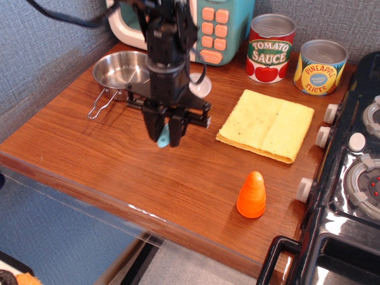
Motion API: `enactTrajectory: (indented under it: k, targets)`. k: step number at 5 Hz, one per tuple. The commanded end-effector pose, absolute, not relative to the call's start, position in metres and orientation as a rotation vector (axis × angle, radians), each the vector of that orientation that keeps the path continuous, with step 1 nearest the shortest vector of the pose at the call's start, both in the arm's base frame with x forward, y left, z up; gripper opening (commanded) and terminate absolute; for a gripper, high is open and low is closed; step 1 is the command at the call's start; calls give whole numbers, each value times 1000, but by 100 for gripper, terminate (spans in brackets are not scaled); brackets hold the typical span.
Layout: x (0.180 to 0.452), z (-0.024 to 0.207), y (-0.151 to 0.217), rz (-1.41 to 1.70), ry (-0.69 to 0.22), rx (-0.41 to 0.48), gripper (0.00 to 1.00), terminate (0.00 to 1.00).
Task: Put the spoon on the left side of the yellow cloth.
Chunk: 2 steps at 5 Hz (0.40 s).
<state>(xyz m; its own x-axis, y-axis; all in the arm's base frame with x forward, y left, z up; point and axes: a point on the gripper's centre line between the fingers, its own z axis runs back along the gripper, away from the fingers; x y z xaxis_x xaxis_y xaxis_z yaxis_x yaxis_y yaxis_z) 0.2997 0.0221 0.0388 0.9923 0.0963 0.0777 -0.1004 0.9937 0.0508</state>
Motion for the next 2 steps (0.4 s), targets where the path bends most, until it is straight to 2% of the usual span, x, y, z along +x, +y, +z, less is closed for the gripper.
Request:
enactTrajectory:
  k: [1, 2]
  targets:
    - [325, 33, 38, 106, -93, 113, 0, 0]
    - [330, 29, 43, 79, -78, 131, 0, 0]
